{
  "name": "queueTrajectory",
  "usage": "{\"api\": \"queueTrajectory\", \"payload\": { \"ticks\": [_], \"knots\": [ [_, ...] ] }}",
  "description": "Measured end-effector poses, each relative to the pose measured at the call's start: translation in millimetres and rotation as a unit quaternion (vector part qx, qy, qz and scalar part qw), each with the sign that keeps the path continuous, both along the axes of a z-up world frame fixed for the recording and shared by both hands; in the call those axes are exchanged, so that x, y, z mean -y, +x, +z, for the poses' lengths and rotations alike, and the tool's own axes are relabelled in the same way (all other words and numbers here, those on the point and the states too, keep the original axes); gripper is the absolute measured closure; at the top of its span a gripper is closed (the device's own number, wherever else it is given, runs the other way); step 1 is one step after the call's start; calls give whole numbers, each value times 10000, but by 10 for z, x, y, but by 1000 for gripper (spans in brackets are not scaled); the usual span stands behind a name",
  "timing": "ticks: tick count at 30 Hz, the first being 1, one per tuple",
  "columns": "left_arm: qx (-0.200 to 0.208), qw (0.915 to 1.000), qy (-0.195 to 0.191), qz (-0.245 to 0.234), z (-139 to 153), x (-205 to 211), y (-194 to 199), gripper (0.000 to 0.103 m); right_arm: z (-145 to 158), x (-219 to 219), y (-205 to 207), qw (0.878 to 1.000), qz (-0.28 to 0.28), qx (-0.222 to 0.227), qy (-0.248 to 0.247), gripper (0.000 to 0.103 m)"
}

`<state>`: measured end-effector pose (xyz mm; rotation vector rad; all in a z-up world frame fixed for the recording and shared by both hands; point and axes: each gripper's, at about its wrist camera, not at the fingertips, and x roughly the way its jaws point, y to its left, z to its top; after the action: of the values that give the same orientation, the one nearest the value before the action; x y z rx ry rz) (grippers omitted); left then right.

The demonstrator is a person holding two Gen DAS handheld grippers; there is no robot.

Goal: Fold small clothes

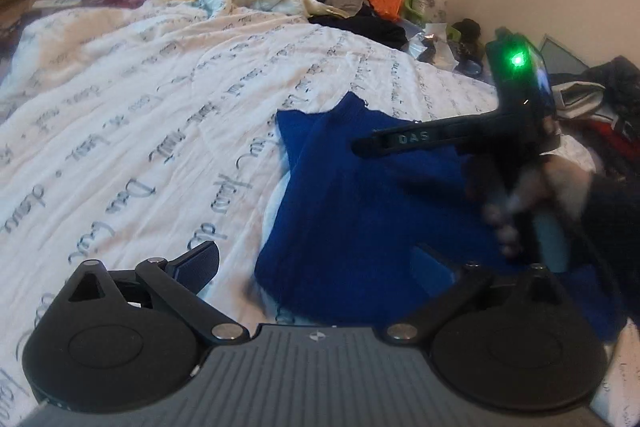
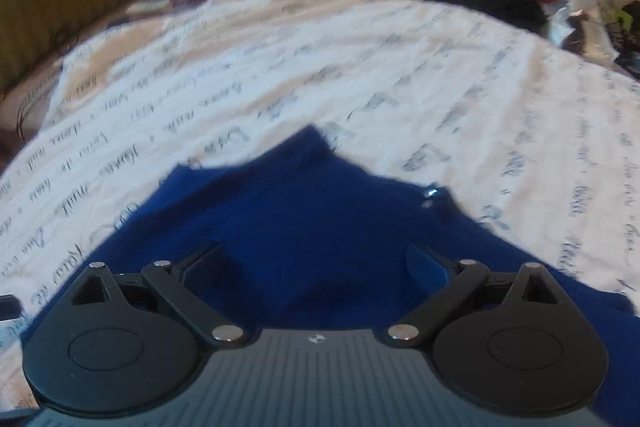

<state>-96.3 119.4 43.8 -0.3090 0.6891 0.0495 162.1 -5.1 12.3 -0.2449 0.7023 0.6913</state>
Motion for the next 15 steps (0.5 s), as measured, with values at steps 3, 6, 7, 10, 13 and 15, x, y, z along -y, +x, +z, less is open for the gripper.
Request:
{"api": "queueTrajectory", "payload": {
  "ticks": [3, 6, 7, 10, 13, 15],
  "knots": [
    [-131, 9988, -466, 35, -56, -81, -81, 2, 58, -62, 164, 9998, -183, -88, -26, 0],
    [-136, 9962, -853, 67, -101, -136, -83, 2, 226, -86, 115, 9984, -435, -333, -124, 0],
    [-133, 9945, -1039, 78, -111, -168, -67, 2, 308, -45, 45, 9983, -399, -391, 175, 0],
    [-36, 9837, -1777, 255, -147, -263, -39, 2, 426, -73, -13, 9923, 86, -823, 924, 0],
    [-35, 9728, -2278, 424, -167, -304, 15, 2, 181, -449, 46, 9899, 355, -1295, 460, 0],
    [-16, 9661, -2517, 574, -184, -324, 13, 2, 97, -680, -89, 9982, 484, -337, -79, 0]
  ]
}}
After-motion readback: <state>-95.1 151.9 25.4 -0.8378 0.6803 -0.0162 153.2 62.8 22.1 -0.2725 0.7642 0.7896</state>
